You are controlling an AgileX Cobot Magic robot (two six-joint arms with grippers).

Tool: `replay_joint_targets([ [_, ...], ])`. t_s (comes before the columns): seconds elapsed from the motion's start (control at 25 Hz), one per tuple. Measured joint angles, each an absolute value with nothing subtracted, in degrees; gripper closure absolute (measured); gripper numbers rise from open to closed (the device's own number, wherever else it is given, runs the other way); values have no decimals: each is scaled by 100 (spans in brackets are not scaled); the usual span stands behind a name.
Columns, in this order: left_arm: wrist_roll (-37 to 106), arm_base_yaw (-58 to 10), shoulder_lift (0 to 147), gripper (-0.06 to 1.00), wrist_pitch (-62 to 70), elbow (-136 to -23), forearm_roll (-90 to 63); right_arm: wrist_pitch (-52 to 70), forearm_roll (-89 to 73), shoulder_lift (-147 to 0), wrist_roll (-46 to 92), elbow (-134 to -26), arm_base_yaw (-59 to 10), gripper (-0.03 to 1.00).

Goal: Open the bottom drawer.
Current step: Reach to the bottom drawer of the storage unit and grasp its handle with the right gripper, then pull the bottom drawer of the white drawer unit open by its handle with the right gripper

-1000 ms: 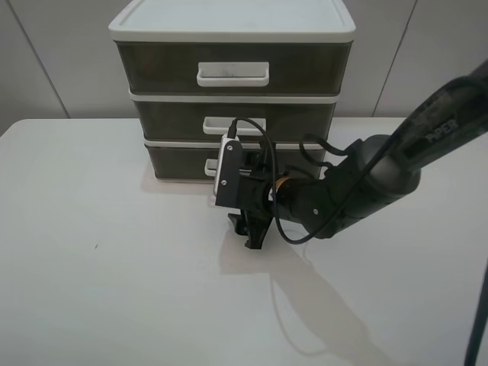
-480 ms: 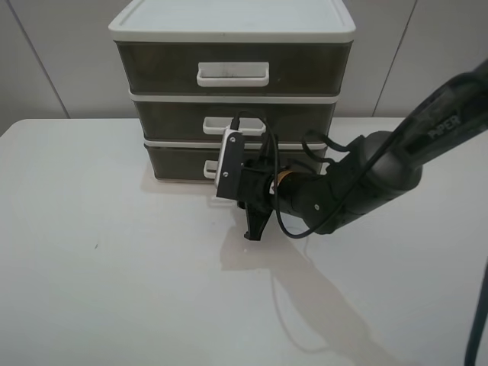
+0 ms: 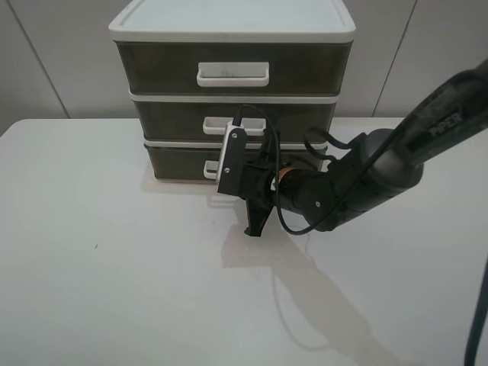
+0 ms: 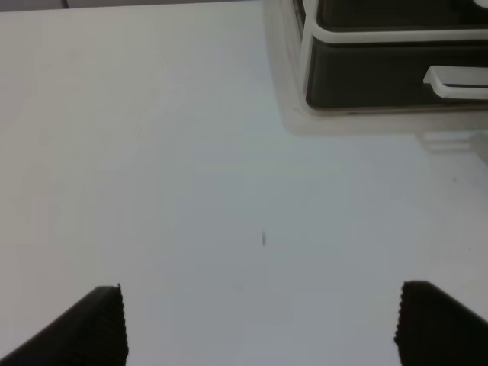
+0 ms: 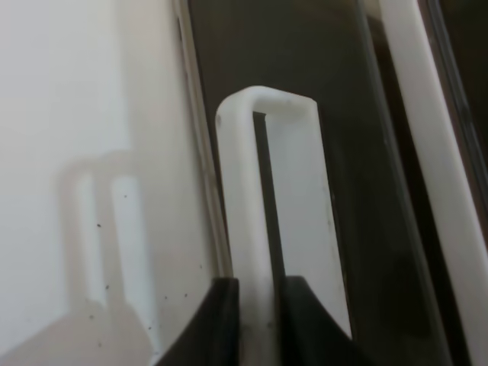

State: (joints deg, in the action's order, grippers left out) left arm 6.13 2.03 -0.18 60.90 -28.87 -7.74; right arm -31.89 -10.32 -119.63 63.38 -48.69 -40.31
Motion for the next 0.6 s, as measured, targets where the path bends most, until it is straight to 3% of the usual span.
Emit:
replay_joint_targets([
  [0.6,613,203,-18,23,6090,-2887,-774,-2985,-989,-11629,6338,-4521,-4039,94],
])
